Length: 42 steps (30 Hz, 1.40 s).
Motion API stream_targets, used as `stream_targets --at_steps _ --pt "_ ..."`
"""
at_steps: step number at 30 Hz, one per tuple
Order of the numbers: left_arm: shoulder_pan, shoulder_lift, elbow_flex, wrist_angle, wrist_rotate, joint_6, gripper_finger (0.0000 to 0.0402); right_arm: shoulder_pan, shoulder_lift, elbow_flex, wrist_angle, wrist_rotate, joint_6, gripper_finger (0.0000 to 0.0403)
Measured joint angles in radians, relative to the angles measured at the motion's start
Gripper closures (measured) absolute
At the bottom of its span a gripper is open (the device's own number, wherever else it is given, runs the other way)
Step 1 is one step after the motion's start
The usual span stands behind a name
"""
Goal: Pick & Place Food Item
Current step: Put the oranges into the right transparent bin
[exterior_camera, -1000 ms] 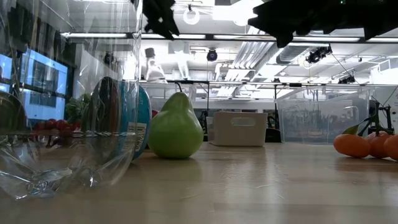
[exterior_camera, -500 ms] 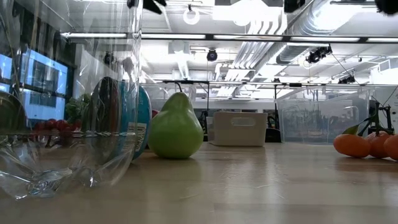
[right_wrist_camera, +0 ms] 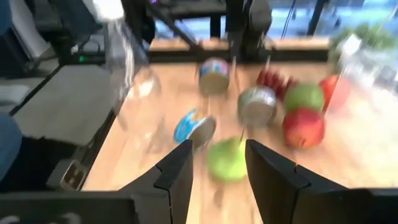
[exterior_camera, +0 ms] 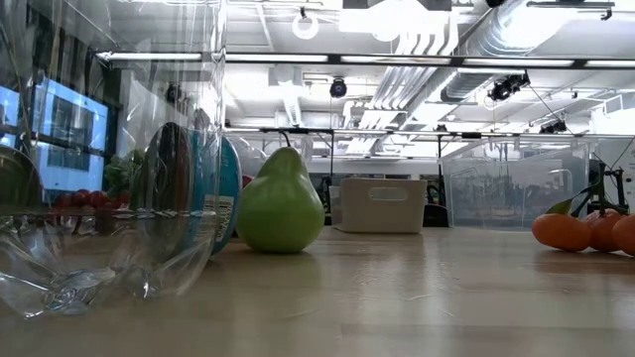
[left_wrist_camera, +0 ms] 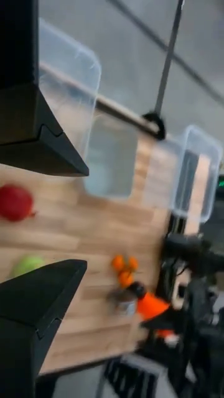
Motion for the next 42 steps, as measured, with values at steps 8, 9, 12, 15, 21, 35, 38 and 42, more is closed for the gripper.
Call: stream_targets --at_steps 8,9,12,15,21,35,38,42 --pt "-0.178 -0.013 0.0 -0.15 -0.106 -0.132 0.0181 0.063 0.0 0.0 -0.173 -0.004 0.291 0.0301" --pt "-0.195 -0.013 -0.001 -0.155 -0.114 -0.147 0.0181 0.063 0.0 0.0 -0.212 -0.007 0.341 0.0304" --pt "-0.241 -0.013 -0.001 -0.158 -0.128 -0.158 0.0181 0.049 0.0 0.0 -0.374 -0.029 0.516 0.0308" --pt "-0.264 -0.013 -0.001 -0.158 -0.13 -0.163 0.0181 0.016 0.0 0.0 -0.576 -0.057 0.727 0.03" --pt "-0.292 -0.007 -0.001 -0.157 -0.183 -0.211 0.0181 -0.038 0.002 0.0 -0.866 -0.161 1.017 0.025" --pt "-0.298 0.002 -0.002 -0.156 -0.215 -0.298 0.0181 -0.059 0.065 -0.042 -0.813 -0.253 0.93 0.0155" --pt "-0.309 0.002 -0.006 -0.155 -0.26 -0.265 0.0181 -0.089 0.09 -0.064 -0.783 -0.261 0.914 0.0154" --pt "-0.312 0.003 -0.019 -0.159 -0.317 -0.261 0.0181 -0.131 0.121 -0.069 -0.725 -0.275 0.864 0.0154"
